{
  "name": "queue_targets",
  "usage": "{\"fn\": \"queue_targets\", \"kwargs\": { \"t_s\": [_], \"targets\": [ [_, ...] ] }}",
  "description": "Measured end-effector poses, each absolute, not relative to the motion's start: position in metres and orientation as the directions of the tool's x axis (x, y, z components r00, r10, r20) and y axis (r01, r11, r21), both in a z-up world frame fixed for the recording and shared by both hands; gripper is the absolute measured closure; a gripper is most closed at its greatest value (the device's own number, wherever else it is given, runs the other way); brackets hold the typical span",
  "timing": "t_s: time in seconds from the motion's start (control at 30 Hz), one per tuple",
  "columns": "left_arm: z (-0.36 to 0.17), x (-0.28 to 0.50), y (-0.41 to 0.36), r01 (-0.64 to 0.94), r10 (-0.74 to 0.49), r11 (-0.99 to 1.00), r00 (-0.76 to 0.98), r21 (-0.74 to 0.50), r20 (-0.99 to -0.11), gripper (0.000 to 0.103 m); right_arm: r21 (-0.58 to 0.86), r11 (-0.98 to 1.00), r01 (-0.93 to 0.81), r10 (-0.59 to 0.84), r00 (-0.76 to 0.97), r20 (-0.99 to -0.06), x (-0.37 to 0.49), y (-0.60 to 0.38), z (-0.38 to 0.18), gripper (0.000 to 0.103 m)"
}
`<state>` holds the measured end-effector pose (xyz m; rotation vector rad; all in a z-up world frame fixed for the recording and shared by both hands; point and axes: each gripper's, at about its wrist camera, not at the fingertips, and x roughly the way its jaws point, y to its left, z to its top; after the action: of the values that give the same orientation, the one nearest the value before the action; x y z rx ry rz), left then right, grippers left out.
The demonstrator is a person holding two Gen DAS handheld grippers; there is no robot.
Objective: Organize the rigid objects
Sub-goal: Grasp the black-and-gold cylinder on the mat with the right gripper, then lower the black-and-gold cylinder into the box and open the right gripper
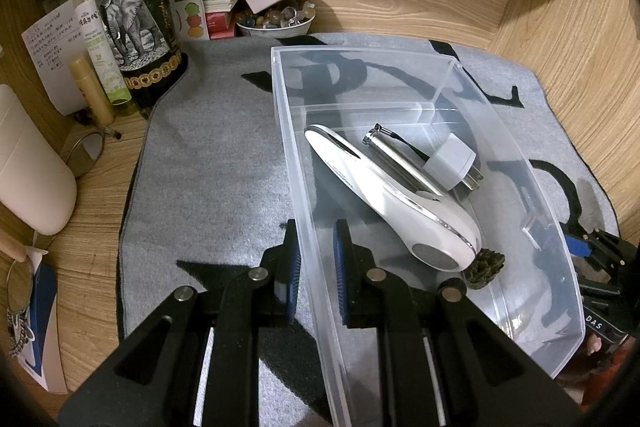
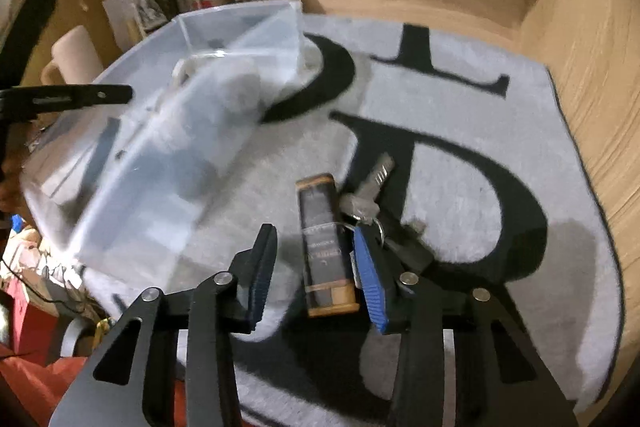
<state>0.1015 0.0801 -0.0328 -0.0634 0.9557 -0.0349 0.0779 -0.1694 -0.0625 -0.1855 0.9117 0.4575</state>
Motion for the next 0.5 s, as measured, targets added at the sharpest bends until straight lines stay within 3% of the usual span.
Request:
{"fn": "queue_targets", "kwargs": {
  "t_s": [0.07,0.13,0.5],
  "targets": [
    [-0.033,0.101,0.080,0.002,-0.059,0.998,0.577,-0.070,-0.815,0.089,0.019,0.892,-0.451,0.287,0.535,-0.794,0.078,-0.169,-0.062,0.078],
    [-0.033,0.101,0.080,0.001,-0.059,0.997,0.577,-0.072,-0.815,0.089,0.019,0.895,-0.446,0.285,0.538,-0.793,0.079,-0.169,-0.062,0.081],
    [-0.033,0.101,0.080,0.001,-0.058,0.998,0.577,-0.070,-0.815,0.089,0.064,0.897,-0.436,0.339,0.590,-0.733,0.083,-0.169,-0.030,0.082]
  ]
}}
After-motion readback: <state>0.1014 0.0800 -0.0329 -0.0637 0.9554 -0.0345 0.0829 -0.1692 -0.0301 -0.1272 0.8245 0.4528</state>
